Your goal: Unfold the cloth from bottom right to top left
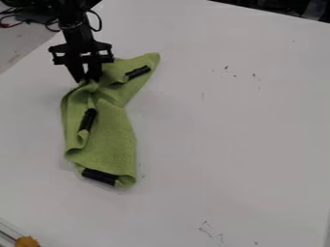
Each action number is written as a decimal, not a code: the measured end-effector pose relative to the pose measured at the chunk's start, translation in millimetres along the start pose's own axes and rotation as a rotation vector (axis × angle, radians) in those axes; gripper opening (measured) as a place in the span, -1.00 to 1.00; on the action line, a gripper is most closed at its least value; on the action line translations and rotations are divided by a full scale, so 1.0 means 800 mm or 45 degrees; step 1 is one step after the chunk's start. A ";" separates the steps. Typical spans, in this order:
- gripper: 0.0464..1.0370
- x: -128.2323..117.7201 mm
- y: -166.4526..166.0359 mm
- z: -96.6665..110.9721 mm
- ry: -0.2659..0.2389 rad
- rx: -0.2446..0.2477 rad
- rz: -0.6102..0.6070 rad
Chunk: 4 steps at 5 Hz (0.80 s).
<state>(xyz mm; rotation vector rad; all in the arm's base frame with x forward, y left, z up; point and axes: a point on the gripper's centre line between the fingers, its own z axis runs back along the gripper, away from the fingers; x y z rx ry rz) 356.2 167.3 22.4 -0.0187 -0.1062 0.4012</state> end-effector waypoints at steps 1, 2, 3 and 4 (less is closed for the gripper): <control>0.68 -0.005 0.001 0.013 -0.005 0.031 0.004; 0.93 -0.004 -0.006 0.032 -0.021 0.062 -0.018; 0.93 -0.002 -0.012 0.053 -0.056 0.088 -0.033; 0.92 -0.003 -0.024 0.076 -0.063 0.112 -0.055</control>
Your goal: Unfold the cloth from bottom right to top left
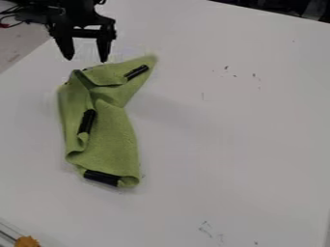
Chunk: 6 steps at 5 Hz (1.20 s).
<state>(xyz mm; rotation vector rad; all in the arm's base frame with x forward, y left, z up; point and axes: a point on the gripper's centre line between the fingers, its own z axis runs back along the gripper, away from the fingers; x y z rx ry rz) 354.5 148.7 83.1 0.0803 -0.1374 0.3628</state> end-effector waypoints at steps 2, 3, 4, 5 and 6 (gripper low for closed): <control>0.92 -0.030 -0.059 0.014 0.113 -0.003 -0.085; 0.92 -0.051 -0.085 0.019 0.154 -0.005 -0.074; 0.92 -0.075 -0.117 0.019 0.190 -0.033 -0.058; 0.92 -0.091 -0.145 0.019 0.202 -0.051 -0.052; 0.92 -0.102 -0.172 0.023 0.212 -0.068 -0.047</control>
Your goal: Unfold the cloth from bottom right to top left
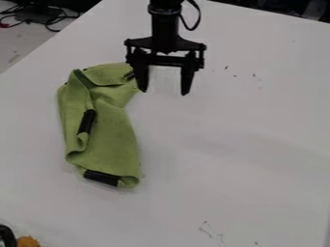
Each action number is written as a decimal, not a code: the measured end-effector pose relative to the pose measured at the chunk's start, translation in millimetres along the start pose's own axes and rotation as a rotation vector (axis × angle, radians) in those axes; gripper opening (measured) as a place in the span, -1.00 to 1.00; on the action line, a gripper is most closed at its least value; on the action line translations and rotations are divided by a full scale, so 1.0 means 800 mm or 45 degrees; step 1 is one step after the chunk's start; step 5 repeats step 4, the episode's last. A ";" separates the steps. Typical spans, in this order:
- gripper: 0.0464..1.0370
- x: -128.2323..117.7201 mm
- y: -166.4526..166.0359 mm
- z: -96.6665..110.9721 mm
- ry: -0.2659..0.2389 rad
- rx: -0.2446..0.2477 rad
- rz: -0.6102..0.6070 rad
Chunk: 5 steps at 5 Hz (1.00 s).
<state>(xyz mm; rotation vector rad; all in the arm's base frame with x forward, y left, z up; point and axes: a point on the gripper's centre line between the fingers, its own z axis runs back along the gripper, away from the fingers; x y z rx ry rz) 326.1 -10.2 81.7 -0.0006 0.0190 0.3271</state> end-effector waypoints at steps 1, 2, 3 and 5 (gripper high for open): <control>0.92 -0.015 -0.022 -0.004 0.027 0.008 -0.009; 0.93 -0.029 -0.038 0.001 -0.009 -0.010 0.011; 0.92 -0.028 -0.059 0.003 -0.060 -0.046 0.026; 0.92 -0.040 -0.090 0.004 -0.066 -0.103 0.022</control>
